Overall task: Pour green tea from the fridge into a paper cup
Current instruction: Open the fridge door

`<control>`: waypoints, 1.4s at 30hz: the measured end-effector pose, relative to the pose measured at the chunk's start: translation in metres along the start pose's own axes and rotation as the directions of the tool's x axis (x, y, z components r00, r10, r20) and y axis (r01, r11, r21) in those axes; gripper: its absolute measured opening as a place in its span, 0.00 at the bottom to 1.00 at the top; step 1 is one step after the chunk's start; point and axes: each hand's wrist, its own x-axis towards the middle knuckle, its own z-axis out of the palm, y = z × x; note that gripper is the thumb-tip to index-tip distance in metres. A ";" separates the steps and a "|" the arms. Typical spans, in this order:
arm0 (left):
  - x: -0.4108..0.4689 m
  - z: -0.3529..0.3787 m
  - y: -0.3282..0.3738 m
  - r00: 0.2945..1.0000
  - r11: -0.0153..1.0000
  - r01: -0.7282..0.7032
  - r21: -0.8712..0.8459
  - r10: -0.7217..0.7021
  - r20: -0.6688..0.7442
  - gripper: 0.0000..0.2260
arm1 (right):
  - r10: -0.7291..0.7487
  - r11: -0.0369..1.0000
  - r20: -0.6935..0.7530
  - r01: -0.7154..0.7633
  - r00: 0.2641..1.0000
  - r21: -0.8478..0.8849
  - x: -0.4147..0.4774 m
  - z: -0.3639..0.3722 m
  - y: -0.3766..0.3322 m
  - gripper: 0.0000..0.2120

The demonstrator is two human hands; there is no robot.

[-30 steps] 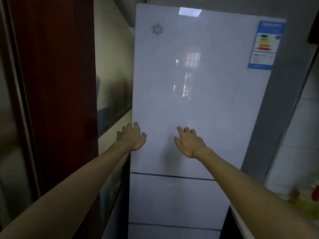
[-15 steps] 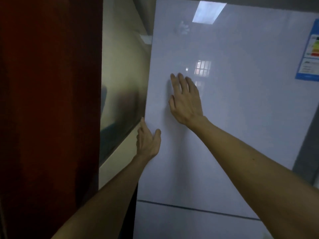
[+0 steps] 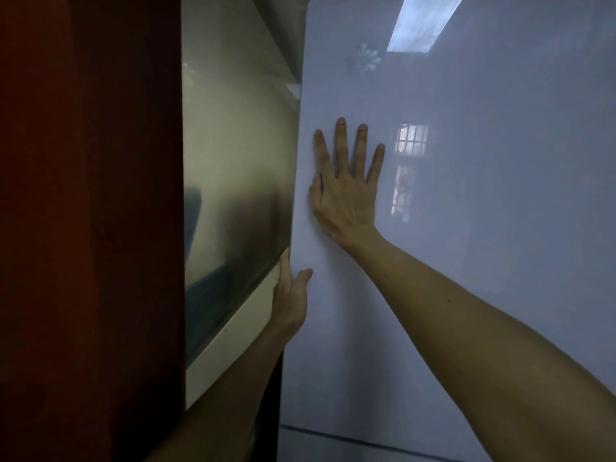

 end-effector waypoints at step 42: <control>-0.047 -0.002 0.033 0.989 0.995 0.091 0.035 -0.086 -0.121 0.26 | 0.004 1.000 -0.040 -0.004 0.999 -0.012 -0.012 -0.036 -0.010 0.33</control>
